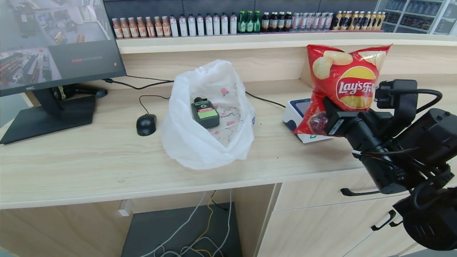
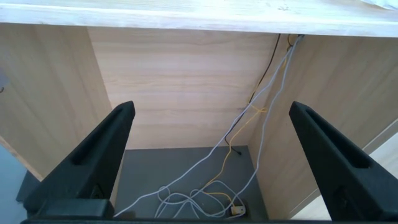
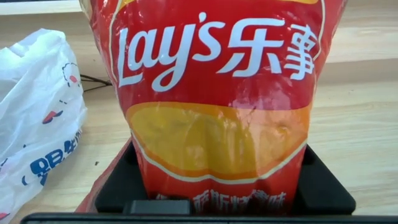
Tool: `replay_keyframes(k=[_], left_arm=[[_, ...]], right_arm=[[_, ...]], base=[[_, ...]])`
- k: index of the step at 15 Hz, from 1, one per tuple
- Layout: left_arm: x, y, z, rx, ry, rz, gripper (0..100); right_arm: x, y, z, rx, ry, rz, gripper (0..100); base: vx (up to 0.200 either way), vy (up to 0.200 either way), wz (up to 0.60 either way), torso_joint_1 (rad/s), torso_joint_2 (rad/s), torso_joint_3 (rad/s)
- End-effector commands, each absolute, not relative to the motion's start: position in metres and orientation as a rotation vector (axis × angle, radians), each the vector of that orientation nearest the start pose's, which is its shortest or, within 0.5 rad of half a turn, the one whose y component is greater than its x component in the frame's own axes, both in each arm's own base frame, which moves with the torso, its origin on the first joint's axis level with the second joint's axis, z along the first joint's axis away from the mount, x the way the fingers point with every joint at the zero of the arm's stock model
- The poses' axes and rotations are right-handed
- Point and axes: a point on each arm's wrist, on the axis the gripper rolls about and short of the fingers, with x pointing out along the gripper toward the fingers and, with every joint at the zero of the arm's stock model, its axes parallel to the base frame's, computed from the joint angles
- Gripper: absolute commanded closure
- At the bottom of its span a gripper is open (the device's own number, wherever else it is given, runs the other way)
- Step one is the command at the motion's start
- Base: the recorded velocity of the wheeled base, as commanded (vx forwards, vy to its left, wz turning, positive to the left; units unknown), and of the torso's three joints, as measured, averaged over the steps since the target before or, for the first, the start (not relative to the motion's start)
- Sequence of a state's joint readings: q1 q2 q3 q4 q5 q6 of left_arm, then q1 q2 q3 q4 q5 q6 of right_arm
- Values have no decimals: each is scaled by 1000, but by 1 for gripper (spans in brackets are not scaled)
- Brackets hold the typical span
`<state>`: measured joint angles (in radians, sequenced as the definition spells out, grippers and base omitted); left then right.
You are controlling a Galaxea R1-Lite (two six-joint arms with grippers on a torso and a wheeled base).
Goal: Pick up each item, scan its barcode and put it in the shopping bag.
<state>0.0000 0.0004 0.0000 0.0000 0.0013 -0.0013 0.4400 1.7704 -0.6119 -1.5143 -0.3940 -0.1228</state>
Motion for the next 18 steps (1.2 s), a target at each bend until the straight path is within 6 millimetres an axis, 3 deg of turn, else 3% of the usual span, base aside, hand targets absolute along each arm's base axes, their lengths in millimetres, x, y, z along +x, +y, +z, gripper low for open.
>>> replay_keyframes(k=[1, 18], left_arm=[[-23, 0, 75, -2, 0, 2, 0], [-23, 0, 75, -2, 0, 0, 0]], right_arm=[[270, 117, 198, 19, -320, 26, 100], [268, 117, 200, 23, -327, 27, 100]], base=[[0, 0, 0, 0, 0, 0], [0, 0, 0, 0, 0, 0]])
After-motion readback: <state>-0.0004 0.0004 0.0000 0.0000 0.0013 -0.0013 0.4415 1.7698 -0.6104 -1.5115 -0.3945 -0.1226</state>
